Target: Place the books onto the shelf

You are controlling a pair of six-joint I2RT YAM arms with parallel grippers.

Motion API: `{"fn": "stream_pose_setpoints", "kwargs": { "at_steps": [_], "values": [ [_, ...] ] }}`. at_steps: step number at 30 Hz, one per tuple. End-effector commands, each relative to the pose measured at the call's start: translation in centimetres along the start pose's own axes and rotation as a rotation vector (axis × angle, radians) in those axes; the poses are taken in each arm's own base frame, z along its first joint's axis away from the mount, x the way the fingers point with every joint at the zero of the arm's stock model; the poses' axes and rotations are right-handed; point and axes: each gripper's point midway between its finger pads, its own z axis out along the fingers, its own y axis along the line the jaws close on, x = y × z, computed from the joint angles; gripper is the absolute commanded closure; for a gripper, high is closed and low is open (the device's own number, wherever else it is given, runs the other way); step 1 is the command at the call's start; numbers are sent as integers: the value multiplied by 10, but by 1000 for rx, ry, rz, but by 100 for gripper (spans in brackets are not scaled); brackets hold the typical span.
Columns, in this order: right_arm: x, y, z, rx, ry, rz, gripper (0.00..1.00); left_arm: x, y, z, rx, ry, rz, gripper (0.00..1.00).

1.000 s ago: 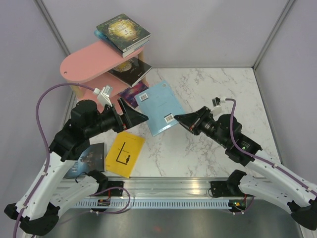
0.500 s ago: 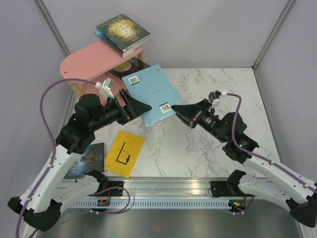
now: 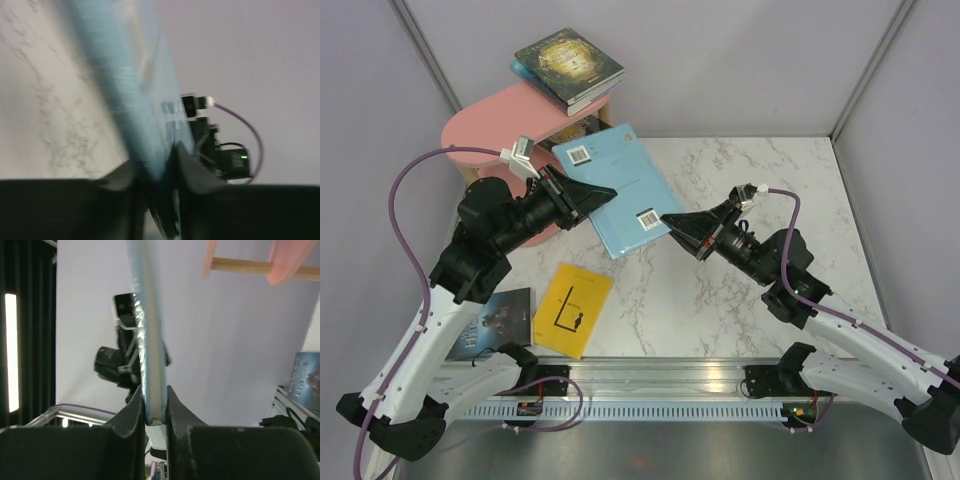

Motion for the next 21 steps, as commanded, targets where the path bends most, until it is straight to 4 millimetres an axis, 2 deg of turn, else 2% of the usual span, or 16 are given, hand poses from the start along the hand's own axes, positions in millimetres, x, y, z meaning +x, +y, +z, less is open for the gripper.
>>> {"fn": "stream_pose_setpoints", "kwargs": {
  "at_steps": [1, 2, 6, 7, 8, 9, 11, 13, 17, 18, 19, 21],
  "values": [
    [8, 70, -15, -261, 44, 23, 100, -18, -10, 1, 13, -64, 6, 95],
    [8, 68, -15, -258, 45, 25, 100, -18, -10, 2, 11, -65, 4, 98],
    [4, 62, -14, -227, 16, 2, 99, -19, -8, 1, 3, -72, -6, 98],
    [1, 53, -11, -172, -2, 1, 90, -19, -6, 0, -3, -77, -10, 98],
    [-1, 50, -11, -153, -18, -18, 71, -21, -3, -2, -18, -93, -14, 98],
    [-2, 48, -10, -141, -23, -19, 62, -21, -2, -2, -26, -99, -25, 98],
    [-3, 43, -8, -131, -31, -9, 53, -22, 3, -4, -47, -111, -34, 98],
    [-1, 49, -6, -152, -23, 0, 46, -20, 8, -4, -60, -111, -52, 98],
    [10, 50, 9, -146, 3, 6, 44, -17, 14, -3, -79, -107, -76, 98],
    [10, 51, 12, -148, -10, 11, 45, -18, 14, -4, -81, -111, -78, 98],
    [19, 57, 14, -168, 7, 29, 46, -19, 13, -5, -84, -118, -77, 98],
    [27, 53, 21, -168, 15, 60, 51, -22, 20, -7, -121, -141, -84, 98]
  ]
}}
